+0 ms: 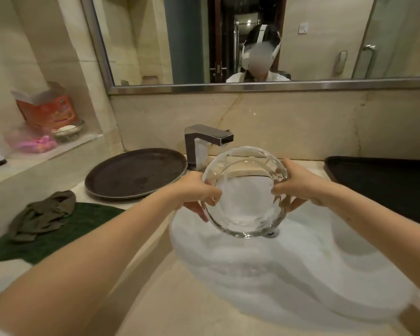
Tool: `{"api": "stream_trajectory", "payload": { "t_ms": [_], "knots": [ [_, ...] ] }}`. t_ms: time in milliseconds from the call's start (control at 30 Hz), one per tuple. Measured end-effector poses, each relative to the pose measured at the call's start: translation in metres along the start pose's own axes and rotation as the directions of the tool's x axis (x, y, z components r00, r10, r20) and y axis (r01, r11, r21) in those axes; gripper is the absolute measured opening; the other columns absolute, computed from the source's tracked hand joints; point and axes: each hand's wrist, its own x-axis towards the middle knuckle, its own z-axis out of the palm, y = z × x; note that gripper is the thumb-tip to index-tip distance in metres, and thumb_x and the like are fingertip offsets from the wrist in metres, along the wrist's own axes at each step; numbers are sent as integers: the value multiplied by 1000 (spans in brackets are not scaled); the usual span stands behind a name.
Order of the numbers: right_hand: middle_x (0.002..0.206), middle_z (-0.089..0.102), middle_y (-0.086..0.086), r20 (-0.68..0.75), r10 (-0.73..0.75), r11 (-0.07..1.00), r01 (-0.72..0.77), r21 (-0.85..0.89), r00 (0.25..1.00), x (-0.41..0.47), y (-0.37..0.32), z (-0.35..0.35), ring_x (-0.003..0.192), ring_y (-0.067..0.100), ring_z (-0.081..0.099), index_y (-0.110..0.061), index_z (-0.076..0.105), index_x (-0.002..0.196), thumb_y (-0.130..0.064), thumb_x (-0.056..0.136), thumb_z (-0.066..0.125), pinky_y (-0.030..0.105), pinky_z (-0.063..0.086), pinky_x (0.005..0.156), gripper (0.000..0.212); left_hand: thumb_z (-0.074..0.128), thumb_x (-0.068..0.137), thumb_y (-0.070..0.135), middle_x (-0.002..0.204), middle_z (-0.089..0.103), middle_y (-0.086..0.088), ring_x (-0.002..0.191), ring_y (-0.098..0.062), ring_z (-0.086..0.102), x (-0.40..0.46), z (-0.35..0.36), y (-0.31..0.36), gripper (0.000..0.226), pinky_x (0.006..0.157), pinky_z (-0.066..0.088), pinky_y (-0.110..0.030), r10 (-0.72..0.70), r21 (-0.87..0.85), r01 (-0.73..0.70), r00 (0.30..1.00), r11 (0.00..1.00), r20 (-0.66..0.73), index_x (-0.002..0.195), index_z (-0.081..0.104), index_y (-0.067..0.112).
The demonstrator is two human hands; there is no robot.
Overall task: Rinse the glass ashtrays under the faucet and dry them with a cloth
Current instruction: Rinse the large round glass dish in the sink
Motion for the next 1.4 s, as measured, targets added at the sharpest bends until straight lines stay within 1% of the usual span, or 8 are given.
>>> {"api": "stream_trajectory", "payload": {
  "t_ms": [200, 367, 533, 767, 933, 1133, 1267, 1400],
  "knots": [
    [90, 58, 13, 48, 134, 991, -134, -5, 990, -11, 8, 12, 63, 20, 52, -12, 35, 118, -9, 85, 60, 29, 45, 55, 41, 56, 86, 21, 76, 68, -3, 39, -13, 52, -4, 7, -10, 11, 45, 37, -20, -82, 33, 81, 996, 996, 38, 87, 49, 12],
    [80, 51, 7, 73, 90, 995, -87, -39, 993, -15, -12, 22, 56, 12, 39, -14, 40, 113, -17, 91, 52, 21, 31, 47, 25, 51, 87, 31, 79, 61, -2, 45, -9, 26, -10, -12, -16, 19, 44, 22, -19, -127, 45, 126, 992, 991, 18, 93, 56, 13],
    [78, 47, 5, 112, -17, 998, 23, -57, 994, -9, -67, 49, 56, 13, 45, -11, 45, 107, -23, 94, 48, 18, 36, 41, 18, 52, 89, 29, 68, 52, -1, 43, -7, 29, -36, -68, -37, 16, 40, 26, -17, -150, -43, 149, 988, 988, -34, 86, 53, 14],
    [84, 50, 10, 371, -118, 983, 162, -90, 921, -1, -124, 140, 49, 17, 57, -8, 38, 125, -23, 97, 40, 25, 53, 44, 33, 46, 93, 36, 73, 48, -5, 57, -13, 39, -88, -132, -101, 26, 51, 33, -21, -332, 149, 358, 927, 922, -172, 95, 57, 13],
    [88, 56, 13, 421, -140, 938, 257, -234, 896, 6, -135, 183, 48, 16, 52, -3, 37, 122, -30, 94, 37, 24, 42, 42, 39, 46, 91, 34, 59, 45, -4, 45, -13, 36, -106, -142, -137, 27, 43, 27, -19, -403, 181, 451, 881, 874, -247, 86, 55, 9],
    [102, 64, 11, 429, -181, 848, 361, -388, 885, 14, -134, 195, 85, 23, 65, -6, 41, 123, -38, 93, 37, 31, 52, 69, 44, 43, 90, 39, 49, 46, -3, 40, -15, 36, -103, -148, -151, 36, 42, 27, -20, -400, 289, 465, 879, 837, -259, 86, 59, 7],
    [116, 59, 10, 404, -235, 777, 420, -468, 884, 16, -131, 194, 93, 22, 57, -10, 37, 132, -43, 93, 36, 32, 48, 80, 51, 42, 88, 41, 46, 54, -2, 45, -15, 42, -98, -142, -160, 41, 50, 33, -24, -364, 387, 446, 892, 807, -269, 74, 62, 8],
    [86, 60, 1, 430, -245, 811, 427, -400, 869, 14, -128, 191, 68, 14, 55, -14, 41, 128, -43, 93, 38, 24, 45, 61, 46, 46, 87, 45, 53, 56, -2, 51, -15, 45, -96, -144, -155, 41, 53, 35, -24, -367, 468, 457, 889, 756, -275, 65, 58, 12]
  ]
}}
